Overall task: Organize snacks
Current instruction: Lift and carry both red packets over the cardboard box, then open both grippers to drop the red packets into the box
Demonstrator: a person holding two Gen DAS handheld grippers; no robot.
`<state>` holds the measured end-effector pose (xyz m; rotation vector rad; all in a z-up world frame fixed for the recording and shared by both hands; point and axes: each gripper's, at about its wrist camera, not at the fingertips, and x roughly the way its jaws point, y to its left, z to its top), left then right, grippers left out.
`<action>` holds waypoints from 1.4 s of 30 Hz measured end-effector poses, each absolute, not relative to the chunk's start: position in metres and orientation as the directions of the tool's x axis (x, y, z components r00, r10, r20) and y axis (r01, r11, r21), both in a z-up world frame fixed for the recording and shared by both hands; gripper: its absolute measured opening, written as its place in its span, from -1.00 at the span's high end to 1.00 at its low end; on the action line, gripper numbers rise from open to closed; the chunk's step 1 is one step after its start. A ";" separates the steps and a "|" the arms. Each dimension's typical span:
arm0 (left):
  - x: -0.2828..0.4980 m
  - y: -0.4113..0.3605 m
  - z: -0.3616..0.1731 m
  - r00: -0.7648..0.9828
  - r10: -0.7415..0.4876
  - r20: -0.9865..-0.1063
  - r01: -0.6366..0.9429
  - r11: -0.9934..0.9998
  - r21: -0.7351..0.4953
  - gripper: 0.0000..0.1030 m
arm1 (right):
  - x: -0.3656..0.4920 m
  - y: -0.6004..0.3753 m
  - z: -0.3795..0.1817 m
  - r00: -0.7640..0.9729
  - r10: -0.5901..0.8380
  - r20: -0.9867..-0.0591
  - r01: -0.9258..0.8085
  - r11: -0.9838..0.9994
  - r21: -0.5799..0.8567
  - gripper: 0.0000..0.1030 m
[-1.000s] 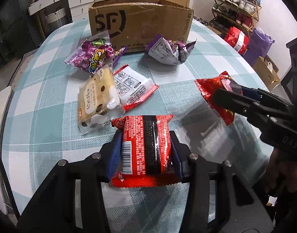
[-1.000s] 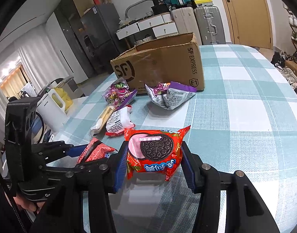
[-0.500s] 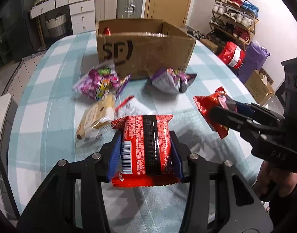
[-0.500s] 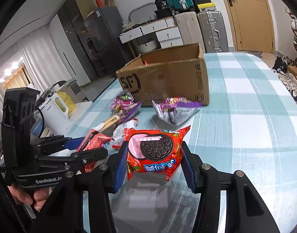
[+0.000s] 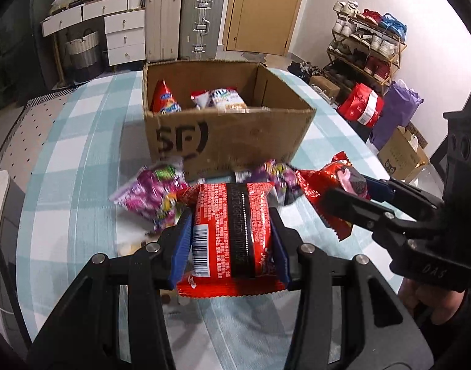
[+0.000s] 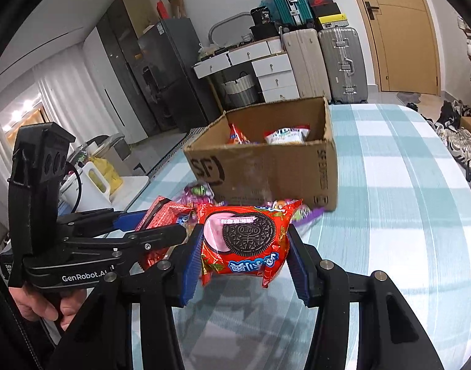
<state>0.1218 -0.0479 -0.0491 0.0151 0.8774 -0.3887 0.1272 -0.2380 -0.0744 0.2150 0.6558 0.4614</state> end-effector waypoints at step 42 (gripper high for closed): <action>0.329 -0.056 -0.005 0.599 -0.299 -0.743 0.303 0.943 -0.135 0.16 | 0.296 -0.233 -0.011 0.689 0.495 -0.530 -0.372 0.869 0.327 0.02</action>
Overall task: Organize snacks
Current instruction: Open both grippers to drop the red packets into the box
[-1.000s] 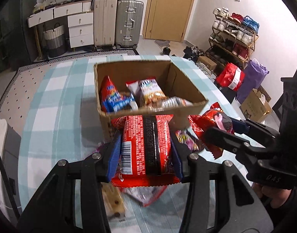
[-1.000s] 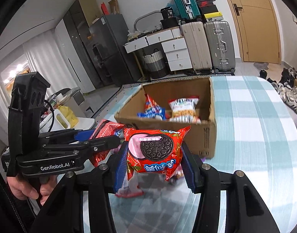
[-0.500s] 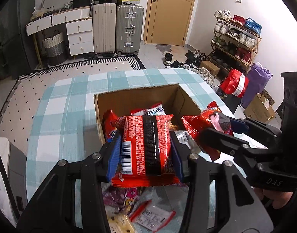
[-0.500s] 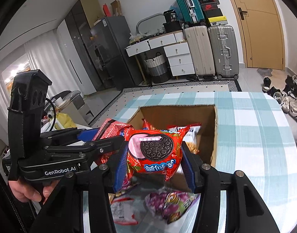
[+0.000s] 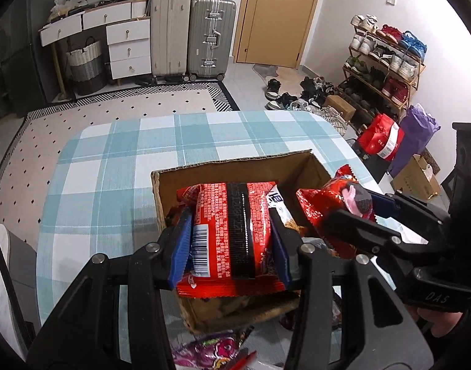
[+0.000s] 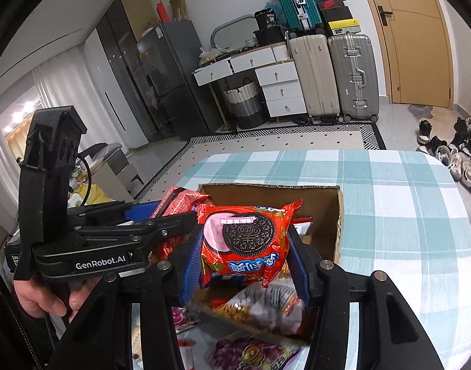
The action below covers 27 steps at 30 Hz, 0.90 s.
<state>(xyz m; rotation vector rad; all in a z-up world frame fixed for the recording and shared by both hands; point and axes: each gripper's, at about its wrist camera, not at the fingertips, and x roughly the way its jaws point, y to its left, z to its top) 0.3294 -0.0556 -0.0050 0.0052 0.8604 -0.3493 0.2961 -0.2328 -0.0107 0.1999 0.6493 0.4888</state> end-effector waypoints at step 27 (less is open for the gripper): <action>0.325 -0.055 -0.001 0.607 -0.320 -0.728 0.301 0.940 -0.162 -0.21 | 0.302 -0.251 -0.014 0.737 0.433 -0.518 -0.320 0.900 0.296 -0.23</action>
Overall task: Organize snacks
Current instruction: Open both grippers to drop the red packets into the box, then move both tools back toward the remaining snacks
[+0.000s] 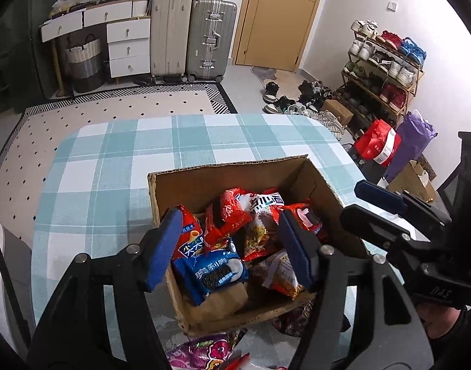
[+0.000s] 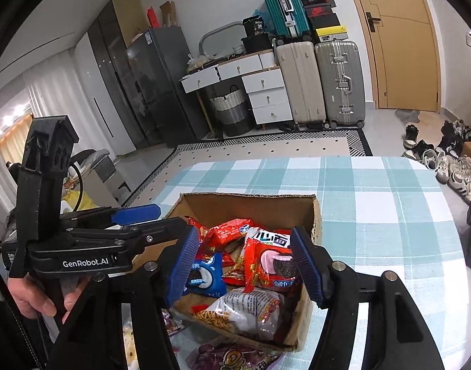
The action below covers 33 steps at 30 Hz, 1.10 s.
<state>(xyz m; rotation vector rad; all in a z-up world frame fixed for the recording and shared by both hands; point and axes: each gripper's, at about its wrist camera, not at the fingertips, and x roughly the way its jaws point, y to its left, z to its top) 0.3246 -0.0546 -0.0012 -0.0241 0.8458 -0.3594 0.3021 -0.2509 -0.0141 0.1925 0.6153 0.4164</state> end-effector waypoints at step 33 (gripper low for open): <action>0.185 -0.028 0.041 0.688 -0.233 -0.687 0.230 0.968 -0.098 -0.65 | 0.173 -0.230 0.014 0.781 0.434 -0.449 -0.357 0.900 0.250 -0.52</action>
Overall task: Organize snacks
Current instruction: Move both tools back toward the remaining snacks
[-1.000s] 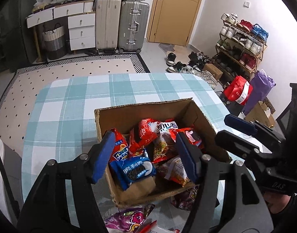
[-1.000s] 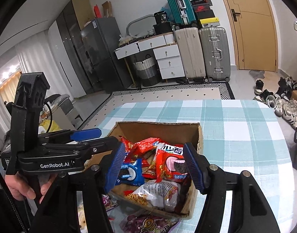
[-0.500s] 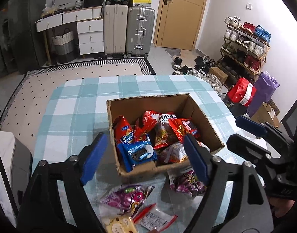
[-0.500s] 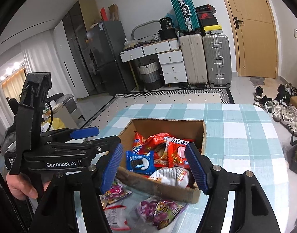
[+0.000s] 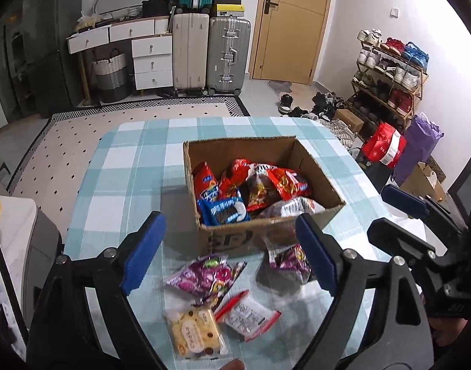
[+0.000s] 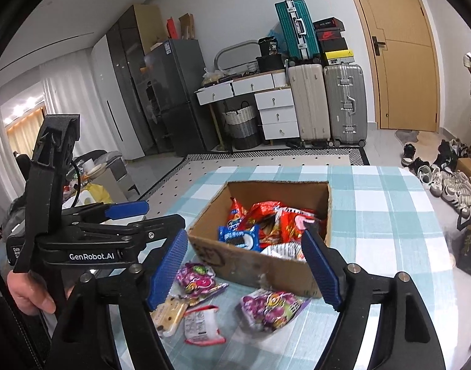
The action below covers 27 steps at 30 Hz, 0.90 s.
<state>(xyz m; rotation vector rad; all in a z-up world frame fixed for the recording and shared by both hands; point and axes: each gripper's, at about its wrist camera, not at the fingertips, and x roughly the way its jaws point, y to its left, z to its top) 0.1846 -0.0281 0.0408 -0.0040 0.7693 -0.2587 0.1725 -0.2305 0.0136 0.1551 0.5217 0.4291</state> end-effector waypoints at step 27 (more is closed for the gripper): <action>0.109 0.011 -0.009 0.684 -0.139 -0.716 0.126 0.989 -0.071 -0.98 | 0.099 -0.198 -0.013 0.768 0.459 -0.448 -0.403 0.888 0.220 -0.70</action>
